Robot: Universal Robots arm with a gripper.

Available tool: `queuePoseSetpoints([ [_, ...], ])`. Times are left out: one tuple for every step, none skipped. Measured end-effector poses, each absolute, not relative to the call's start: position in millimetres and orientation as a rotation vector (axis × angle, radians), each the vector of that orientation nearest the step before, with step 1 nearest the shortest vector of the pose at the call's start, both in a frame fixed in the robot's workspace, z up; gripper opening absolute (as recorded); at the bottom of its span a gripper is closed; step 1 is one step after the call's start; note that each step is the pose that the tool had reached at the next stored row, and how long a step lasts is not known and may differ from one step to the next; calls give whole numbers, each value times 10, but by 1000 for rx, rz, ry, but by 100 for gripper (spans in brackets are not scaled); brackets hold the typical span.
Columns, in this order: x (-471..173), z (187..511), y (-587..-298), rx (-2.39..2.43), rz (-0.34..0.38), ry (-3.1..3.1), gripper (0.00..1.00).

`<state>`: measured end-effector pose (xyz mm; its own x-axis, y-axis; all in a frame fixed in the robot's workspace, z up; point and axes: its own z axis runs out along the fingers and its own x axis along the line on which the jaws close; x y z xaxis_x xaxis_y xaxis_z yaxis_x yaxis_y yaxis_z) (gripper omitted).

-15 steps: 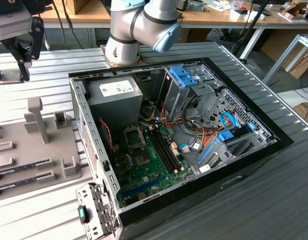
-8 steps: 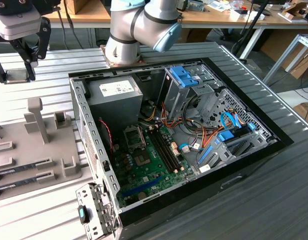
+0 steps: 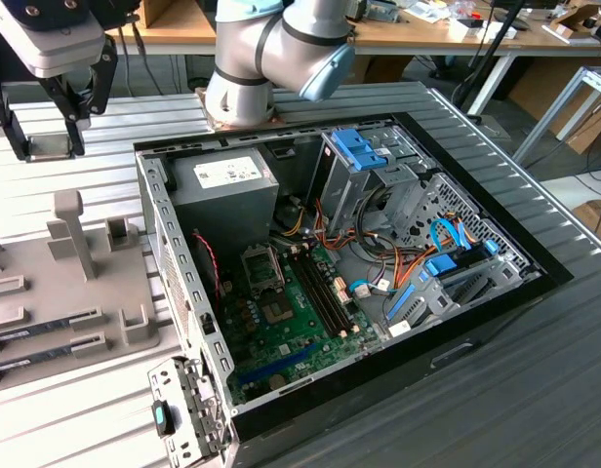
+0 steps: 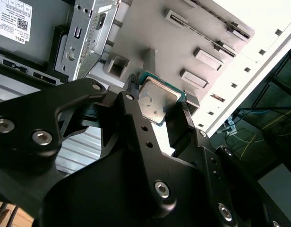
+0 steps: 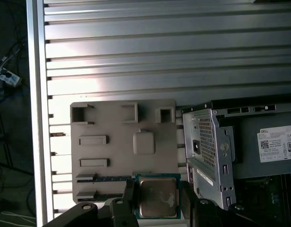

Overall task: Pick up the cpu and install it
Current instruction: 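Pick up the cpu and move it towards the insertion slot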

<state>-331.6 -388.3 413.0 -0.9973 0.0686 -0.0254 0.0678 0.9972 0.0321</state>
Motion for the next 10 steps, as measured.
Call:
queuePoseSetpoints([
  [-3308,4130,-3883,106,49,3113,47],
  [-3287,4129,-3883,106,49,3113,47],
  [-3273,4129,-3883,106,49,3113,47],
  [-3263,4129,-3883,106,49,3113,47],
  [-3248,4129,-3883,106,49,3113,47],
  [-3230,4129,-3883,106,49,3113,47],
  [-3220,4128,-3883,106,49,3113,47],
  [-3210,4128,-3883,106,49,3113,47],
  [-3195,4128,-3883,106,48,3113,47],
  [-3188,4128,-3883,106,49,3113,47],
])
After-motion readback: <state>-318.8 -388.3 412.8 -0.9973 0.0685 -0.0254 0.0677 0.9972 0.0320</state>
